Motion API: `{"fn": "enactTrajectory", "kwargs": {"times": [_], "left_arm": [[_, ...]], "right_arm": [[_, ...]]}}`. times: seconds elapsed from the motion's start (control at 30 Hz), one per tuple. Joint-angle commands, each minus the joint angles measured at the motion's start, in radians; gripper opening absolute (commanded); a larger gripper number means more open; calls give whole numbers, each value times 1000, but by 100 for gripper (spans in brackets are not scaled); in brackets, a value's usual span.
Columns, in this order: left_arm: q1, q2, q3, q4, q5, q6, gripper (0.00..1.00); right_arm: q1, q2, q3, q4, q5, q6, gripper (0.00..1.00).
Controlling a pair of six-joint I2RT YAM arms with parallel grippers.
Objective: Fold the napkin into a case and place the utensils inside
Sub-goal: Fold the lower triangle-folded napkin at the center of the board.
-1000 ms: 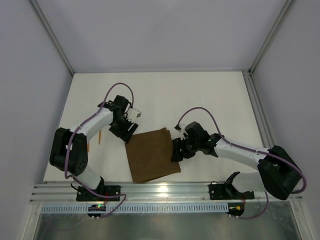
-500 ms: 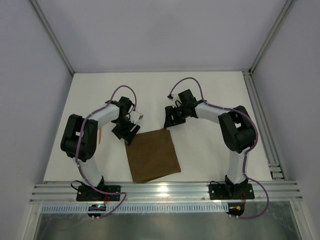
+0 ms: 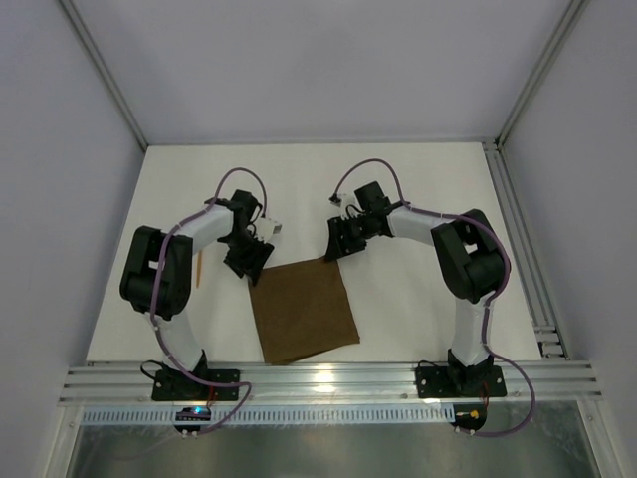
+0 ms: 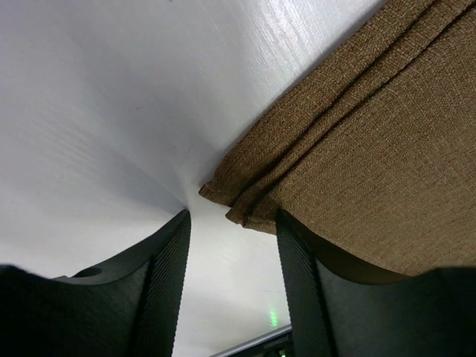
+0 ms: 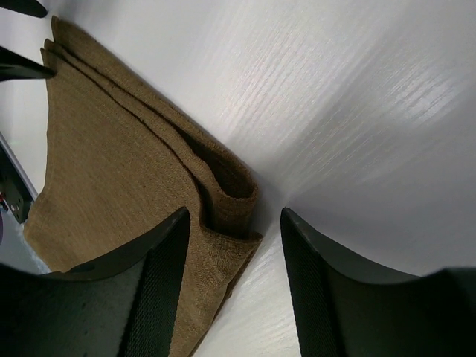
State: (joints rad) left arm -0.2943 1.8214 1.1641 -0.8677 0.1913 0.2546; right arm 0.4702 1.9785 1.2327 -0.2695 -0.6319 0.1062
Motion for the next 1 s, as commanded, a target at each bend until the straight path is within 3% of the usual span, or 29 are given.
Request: {"fn": "enactTrajectory", "kwargs": {"times": [0.0, 0.17, 0.4, 0.47, 0.7, 0.8, 0.83, 0.87, 0.9, 0.97], "left_arm": [[0, 61, -17, 87, 103, 2, 50], [-3, 75, -18, 98, 177, -2, 30], [-12, 29, -44, 131, 221, -2, 14], [-13, 24, -50, 139, 226, -3, 0], [-16, -91, -96, 294, 126, -22, 0], [-19, -103, -77, 274, 140, 4, 0], [-19, -90, -48, 247, 164, 41, 2], [-19, -80, -32, 187, 169, 57, 12], [-20, -76, -18, 167, 168, 87, 40], [-19, -88, -21, 153, 175, 113, 56]], "right_arm": [[5, -24, -25, -23, -23, -42, 52], [5, -17, -27, -34, -32, -57, 36], [7, -33, -19, -40, -25, -72, 10], [5, -46, -18, -40, -22, -83, 6], [-21, -153, -85, 59, 37, -99, 3], [-25, -176, -108, 87, 23, -99, 3], [-27, -178, -111, 88, 12, -124, 3], [-25, -179, -119, 90, 2, -128, 3], [-25, -181, -125, 98, 0, -143, 3], [-25, -188, -134, 98, -11, -164, 3]]}}
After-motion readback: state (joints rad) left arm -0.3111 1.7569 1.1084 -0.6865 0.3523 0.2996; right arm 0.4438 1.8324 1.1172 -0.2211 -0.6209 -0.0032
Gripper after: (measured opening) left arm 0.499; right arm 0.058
